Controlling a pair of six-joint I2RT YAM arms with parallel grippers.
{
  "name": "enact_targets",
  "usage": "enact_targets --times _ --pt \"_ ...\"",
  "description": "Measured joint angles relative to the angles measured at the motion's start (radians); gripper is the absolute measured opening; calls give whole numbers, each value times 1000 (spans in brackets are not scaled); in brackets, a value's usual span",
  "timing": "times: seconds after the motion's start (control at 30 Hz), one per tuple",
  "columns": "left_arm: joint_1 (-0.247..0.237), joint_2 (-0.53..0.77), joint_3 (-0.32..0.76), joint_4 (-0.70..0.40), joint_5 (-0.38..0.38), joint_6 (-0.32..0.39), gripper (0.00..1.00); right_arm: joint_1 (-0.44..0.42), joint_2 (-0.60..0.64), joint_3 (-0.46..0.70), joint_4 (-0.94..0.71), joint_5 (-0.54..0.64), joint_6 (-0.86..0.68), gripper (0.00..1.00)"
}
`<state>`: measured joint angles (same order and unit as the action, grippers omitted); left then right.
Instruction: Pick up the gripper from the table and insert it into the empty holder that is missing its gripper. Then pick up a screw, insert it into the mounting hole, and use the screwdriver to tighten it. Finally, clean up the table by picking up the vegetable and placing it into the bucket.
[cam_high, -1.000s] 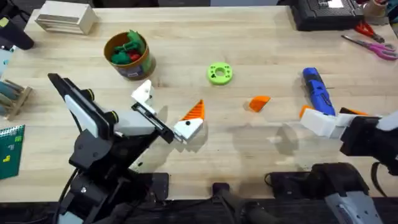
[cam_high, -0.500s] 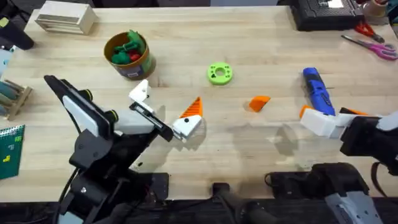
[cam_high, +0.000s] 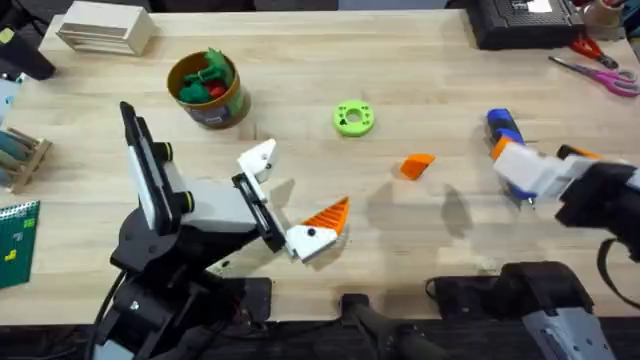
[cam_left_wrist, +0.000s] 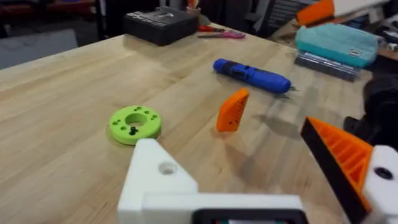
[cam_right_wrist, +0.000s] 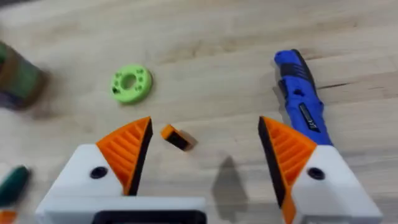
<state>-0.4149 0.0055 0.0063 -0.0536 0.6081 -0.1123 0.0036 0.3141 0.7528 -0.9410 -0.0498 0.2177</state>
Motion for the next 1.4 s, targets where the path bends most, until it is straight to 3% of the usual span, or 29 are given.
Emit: enact_targets --times 0.2,0.37,0.57,0.8,1.17,1.4 --pt "0 0 0 -1 33 0 987 0 0 0 32 2 154 990" --pt "0 0 0 -2 40 0 987 0 39 2 84 -68 86 991" --pt "0 0 0 -2 47 0 987 23 260 88 -14 -169 -66 992" --pt "0 0 0 -2 48 0 987 136 548 248 -126 -178 -239 992" --pt "0 0 0 -2 51 0 987 208 813 253 -103 -137 -413 991" --pt "0 0 0 -2 51 0 987 315 986 253 -59 -77 -489 991"
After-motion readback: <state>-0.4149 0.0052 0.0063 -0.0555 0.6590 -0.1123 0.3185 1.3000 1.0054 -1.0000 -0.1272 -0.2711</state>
